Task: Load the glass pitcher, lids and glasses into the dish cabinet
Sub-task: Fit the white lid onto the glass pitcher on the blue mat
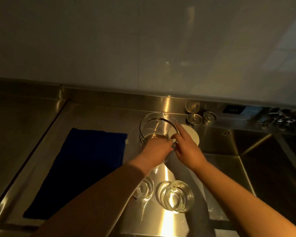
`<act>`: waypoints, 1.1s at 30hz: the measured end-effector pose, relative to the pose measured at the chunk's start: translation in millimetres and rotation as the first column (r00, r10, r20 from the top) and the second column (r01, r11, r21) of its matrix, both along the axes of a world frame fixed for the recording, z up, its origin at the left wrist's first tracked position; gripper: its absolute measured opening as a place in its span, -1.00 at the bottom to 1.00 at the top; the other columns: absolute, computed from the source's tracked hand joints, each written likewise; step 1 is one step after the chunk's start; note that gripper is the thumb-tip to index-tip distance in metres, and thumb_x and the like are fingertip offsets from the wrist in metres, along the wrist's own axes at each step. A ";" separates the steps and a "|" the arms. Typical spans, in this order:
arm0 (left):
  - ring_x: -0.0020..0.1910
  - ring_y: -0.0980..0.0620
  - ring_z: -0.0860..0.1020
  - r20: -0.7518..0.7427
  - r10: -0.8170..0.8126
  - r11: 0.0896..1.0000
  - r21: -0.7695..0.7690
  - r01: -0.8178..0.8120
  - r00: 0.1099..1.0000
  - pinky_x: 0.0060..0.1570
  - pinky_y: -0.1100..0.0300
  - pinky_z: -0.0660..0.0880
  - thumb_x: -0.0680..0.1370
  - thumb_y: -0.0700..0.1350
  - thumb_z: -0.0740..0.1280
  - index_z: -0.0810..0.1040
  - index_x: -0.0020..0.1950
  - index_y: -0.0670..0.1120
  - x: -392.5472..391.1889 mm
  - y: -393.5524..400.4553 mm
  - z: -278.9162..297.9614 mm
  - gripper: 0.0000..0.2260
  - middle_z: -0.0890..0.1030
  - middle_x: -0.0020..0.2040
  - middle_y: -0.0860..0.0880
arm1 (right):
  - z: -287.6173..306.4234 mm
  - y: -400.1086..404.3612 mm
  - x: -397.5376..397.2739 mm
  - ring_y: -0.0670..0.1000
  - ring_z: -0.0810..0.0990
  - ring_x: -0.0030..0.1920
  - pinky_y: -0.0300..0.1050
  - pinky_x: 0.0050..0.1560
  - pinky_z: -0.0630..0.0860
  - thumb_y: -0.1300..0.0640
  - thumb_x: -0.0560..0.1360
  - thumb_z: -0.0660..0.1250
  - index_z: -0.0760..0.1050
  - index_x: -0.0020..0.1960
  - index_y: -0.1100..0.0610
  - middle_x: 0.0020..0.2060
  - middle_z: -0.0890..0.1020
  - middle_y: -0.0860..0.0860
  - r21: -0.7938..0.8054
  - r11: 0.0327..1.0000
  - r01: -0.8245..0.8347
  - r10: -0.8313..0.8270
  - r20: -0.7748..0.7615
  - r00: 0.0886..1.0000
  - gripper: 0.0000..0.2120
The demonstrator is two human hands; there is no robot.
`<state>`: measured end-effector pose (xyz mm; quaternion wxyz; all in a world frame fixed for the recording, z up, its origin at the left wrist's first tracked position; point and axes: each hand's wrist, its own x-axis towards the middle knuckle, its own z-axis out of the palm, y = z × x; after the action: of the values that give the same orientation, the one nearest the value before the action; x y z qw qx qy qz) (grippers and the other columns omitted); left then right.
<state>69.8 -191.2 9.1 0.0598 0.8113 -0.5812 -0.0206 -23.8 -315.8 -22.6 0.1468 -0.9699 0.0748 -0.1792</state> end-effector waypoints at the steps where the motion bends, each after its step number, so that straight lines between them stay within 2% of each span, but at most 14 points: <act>1: 0.06 -0.11 0.56 0.007 -0.014 1.000 0.000 0.014 1.000 -0.01 0.07 0.43 0.62 -0.06 0.16 0.45 0.25 -0.10 0.0 1.1 -1.3 -0.75 0.58 0.10 -0.11 | -1.0 2.2 -0.6 0.17 0.19 0.46 0.06 0.29 0.40 0.24 0.45 0.32 0.46 0.04 0.20 0.47 0.19 0.18 -0.018 1.000 0.023 -0.023 -0.013 1.000 -0.83; 5: 0.00 -0.14 0.58 0.007 -0.072 0.997 -0.009 0.072 0.997 -0.09 0.10 0.41 0.62 -0.11 0.17 0.44 0.19 -0.11 4.4 4.3 -4.8 -0.81 0.60 0.04 -0.12 | -0.4 11.9 0.2 0.23 0.21 0.44 0.12 0.22 0.43 0.37 0.38 0.36 0.47 -0.03 0.22 0.42 0.30 0.23 -0.059 0.992 0.111 -0.112 -0.010 0.994 -0.80; 9: 0.00 -0.14 0.58 -0.030 -0.113 0.994 0.001 0.113 0.993 -0.07 0.10 0.42 0.62 -0.12 0.19 0.41 0.24 -0.13 12.5 9.8 1.7 -0.78 0.60 0.05 -0.13 | 8.9 18.7 4.5 0.23 0.25 0.42 0.17 0.11 0.53 0.42 0.33 0.40 0.47 -0.04 0.20 0.36 0.39 0.22 -0.096 0.981 0.166 -0.173 -0.067 0.983 -0.73; 12: 0.05 -0.15 0.57 -0.058 -0.131 0.991 0.022 0.132 0.990 0.02 0.06 0.47 0.63 -0.10 0.16 0.40 0.28 -0.14 25.3 17.7 8.8 -0.75 0.58 0.10 -0.14 | 18.6 28.2 9.5 0.29 0.27 0.40 0.22 0.12 0.51 0.36 0.38 0.27 0.44 0.01 0.19 0.31 0.43 0.26 -0.116 0.983 0.142 -0.149 -0.051 0.988 -0.77; 14: 0.06 -0.12 0.57 -0.067 -0.140 0.990 -0.002 0.141 0.988 0.05 0.05 0.48 0.63 -0.10 0.16 0.41 0.27 -0.13 35.1 24.6 13.9 -0.76 0.58 0.10 -0.13 | 26.5 36.3 15.4 0.30 0.26 0.40 0.19 0.20 0.44 0.29 0.38 0.22 0.40 0.08 0.16 0.30 0.43 0.26 -0.121 0.983 0.139 -0.142 -0.017 0.990 -0.73; 17: 0.00 -0.09 0.57 -0.076 -0.150 0.987 -0.074 0.145 0.986 -0.08 0.12 0.42 0.63 -0.09 0.17 0.41 0.25 -0.10 46.4 38.6 19.8 -0.78 0.59 0.05 -0.11 | 38.6 49.2 26.7 0.29 0.31 0.38 0.12 0.20 0.41 0.36 0.32 0.37 0.42 0.14 0.18 0.26 0.48 0.25 -0.111 0.980 0.163 -0.160 0.028 0.987 -0.60; 19: -0.03 -0.07 0.57 -0.084 -0.157 0.984 -0.103 0.148 0.984 -0.16 0.18 0.35 0.63 -0.07 0.18 0.40 0.24 -0.09 55.2 49.7 20.1 -0.78 0.58 0.02 -0.09 | 45.4 59.2 35.3 0.28 0.37 0.34 0.03 0.19 0.40 0.36 0.32 0.40 0.47 0.12 0.20 0.22 0.51 0.25 -0.101 0.980 0.169 -0.165 0.050 0.985 -0.61; 24: -0.19 0.01 0.58 -0.152 -0.117 0.976 -0.200 0.085 0.982 -0.28 0.22 0.32 0.60 -0.07 0.24 0.43 0.15 -0.06 73.8 82.0 14.5 -0.85 0.59 -0.13 -0.03 | 59.1 85.1 61.1 0.27 0.31 0.38 0.15 0.23 0.45 0.33 0.37 0.41 0.54 0.01 0.28 0.23 0.50 0.26 -0.102 0.978 0.185 -0.187 -0.011 0.982 -0.78; 28: -0.24 0.07 0.50 -0.241 -0.041 0.978 -0.209 -0.010 0.970 -0.32 0.27 0.27 0.63 -0.02 0.16 0.43 0.12 -0.05 80.6 102.2 9.4 -0.85 0.57 -0.15 -0.03 | 65.4 103.6 76.2 0.25 0.22 0.43 0.08 0.24 0.39 0.28 0.34 0.46 0.54 0.02 0.26 0.24 0.49 0.24 -0.169 0.976 0.138 -0.146 -0.036 0.989 -0.73; 30: -0.23 0.05 0.52 -0.270 -0.011 0.981 -0.192 -0.042 0.963 -0.31 0.24 0.33 0.64 -0.02 0.15 0.43 0.11 -0.06 85.4 111.1 7.7 -0.84 0.57 -0.14 -0.04 | 67.4 112.3 83.2 0.25 0.21 0.43 0.03 0.29 0.32 0.27 0.35 0.45 0.54 0.05 0.26 0.25 0.49 0.23 -0.212 0.971 0.113 -0.127 -0.054 0.990 -0.72; 33: -0.20 0.02 0.56 -0.334 0.007 0.981 -0.178 -0.071 0.943 -0.26 0.17 0.46 0.65 -0.02 0.11 0.43 0.11 -0.07 89.3 125.7 8.1 -0.82 0.58 -0.14 -0.07 | 69.0 123.5 91.3 0.29 0.29 0.38 -0.01 0.27 0.25 0.30 0.31 0.48 0.56 -0.04 0.26 0.18 0.54 0.25 -0.246 0.966 0.076 -0.092 -0.052 0.994 -0.76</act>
<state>159.1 -65.5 17.1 0.2332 0.7984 -0.5459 -0.1008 67.6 -192.3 46.4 0.0167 -0.9817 0.0978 -0.1623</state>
